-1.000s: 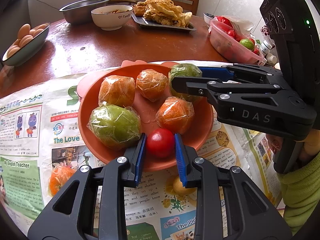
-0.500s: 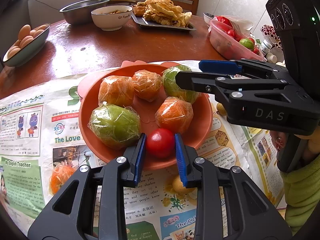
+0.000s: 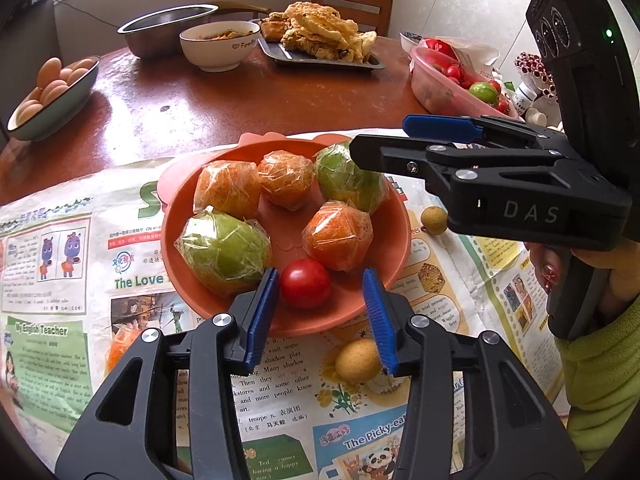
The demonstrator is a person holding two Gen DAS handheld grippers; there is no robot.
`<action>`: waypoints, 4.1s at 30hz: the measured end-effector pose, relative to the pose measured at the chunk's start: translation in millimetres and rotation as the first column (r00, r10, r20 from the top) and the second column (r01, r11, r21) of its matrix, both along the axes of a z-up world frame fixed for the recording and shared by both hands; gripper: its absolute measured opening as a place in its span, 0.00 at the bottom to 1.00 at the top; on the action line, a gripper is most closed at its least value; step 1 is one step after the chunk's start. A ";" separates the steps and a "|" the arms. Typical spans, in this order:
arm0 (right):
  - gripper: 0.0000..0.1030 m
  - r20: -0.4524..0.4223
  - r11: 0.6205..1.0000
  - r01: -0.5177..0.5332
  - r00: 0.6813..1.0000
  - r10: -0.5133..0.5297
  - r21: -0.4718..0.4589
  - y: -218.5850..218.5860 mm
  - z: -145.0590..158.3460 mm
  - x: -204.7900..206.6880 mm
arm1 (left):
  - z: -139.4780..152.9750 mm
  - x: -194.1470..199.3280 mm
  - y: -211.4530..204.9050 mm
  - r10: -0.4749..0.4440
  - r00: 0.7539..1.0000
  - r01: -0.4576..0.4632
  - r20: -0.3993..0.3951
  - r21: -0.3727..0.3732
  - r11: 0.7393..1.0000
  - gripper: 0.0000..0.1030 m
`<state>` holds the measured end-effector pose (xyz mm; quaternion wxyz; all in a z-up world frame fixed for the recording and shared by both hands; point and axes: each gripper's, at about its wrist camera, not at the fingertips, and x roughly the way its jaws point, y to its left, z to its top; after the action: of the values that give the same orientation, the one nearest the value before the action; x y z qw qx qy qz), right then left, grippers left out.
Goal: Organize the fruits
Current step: 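Withdraw both open tools from the plate toward the small brown fruits, then reach the left tool toward a small brown fruit while the right tool closes on another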
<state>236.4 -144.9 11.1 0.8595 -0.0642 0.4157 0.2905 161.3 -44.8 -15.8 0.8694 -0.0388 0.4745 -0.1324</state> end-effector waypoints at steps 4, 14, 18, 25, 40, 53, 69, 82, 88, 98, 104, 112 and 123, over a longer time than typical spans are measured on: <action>0.73 0.004 1.000 0.017 1.000 -0.017 0.009 -4.7 2.5 0.3 | 3.4 -1.6 -1.2 -0.002 1.000 0.002 0.010 0.000 1.000 0.42; 0.80 0.016 0.998 0.054 0.998 -0.054 0.017 -16.0 10.1 -2.5 | 10.7 -6.8 -4.3 -0.004 1.000 0.004 0.028 0.006 1.000 0.56; 0.82 0.024 0.998 0.066 0.997 -0.067 0.019 -21.7 13.9 -5.1 | 14.2 -8.4 -4.2 0.006 0.999 -0.006 0.040 0.012 1.000 0.63; 0.89 0.045 0.996 0.088 0.995 -0.089 0.015 -29.5 20.3 -10.9 | 20.2 -12.4 -0.1 0.042 0.997 -0.044 0.060 0.037 0.998 0.79; 0.95 0.099 0.995 0.101 0.990 -0.101 0.012 -31.8 39.5 -32.4 | 35.3 -26.5 15.8 0.102 0.990 -0.107 0.100 0.052 0.993 0.91; 0.96 0.132 0.995 0.098 0.986 -0.099 0.012 -30.8 53.6 -54.8 | 46.7 -44.8 28.4 0.134 0.983 -0.141 0.126 0.047 0.989 0.91; 0.96 0.159 0.996 0.084 0.984 -0.082 -0.005 -26.7 55.5 -89.5 | 49.8 -70.8 46.5 0.159 0.978 -0.167 0.134 0.052 0.985 0.91; 0.96 0.112 0.996 0.066 0.992 -0.059 -0.060 -21.3 16.6 -120.7 | 23.0 -88.9 62.4 0.174 0.981 -0.180 0.083 0.063 0.982 0.91; 0.96 0.085 0.995 0.058 0.995 -0.051 -0.077 -20.0 -0.3 -134.0 | 15.0 -93.9 66.6 0.180 0.981 -0.185 0.069 0.062 0.981 0.91; 0.96 0.060 0.993 0.063 0.997 -0.057 -0.097 -25.2 -21.0 -140.2 | 6.7 -99.8 56.1 0.146 0.988 -0.149 0.049 0.048 0.988 0.91; 0.96 0.055 0.984 0.134 0.990 -0.129 -0.114 -49.0 -30.8 -116.9 | 0.6 -92.9 27.3 0.085 0.995 -0.088 0.045 0.057 0.994 0.91; 0.94 0.056 0.980 0.152 0.988 -0.146 -0.130 -60.9 -37.8 -94.6 | -12.5 -75.2 1.6 0.037 0.999 -0.039 0.030 0.071 0.997 0.77; 0.53 0.041 0.984 0.108 0.994 -0.103 -0.142 -49.8 -43.6 -70.2 | -18.3 -60.1 0.1 0.022 1.000 -0.023 0.018 0.055 0.998 0.55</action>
<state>166.2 -194.7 -32.5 0.8735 -0.1090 0.4240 0.2128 101.1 -44.7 -34.2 0.8756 -0.0191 0.4700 -0.1096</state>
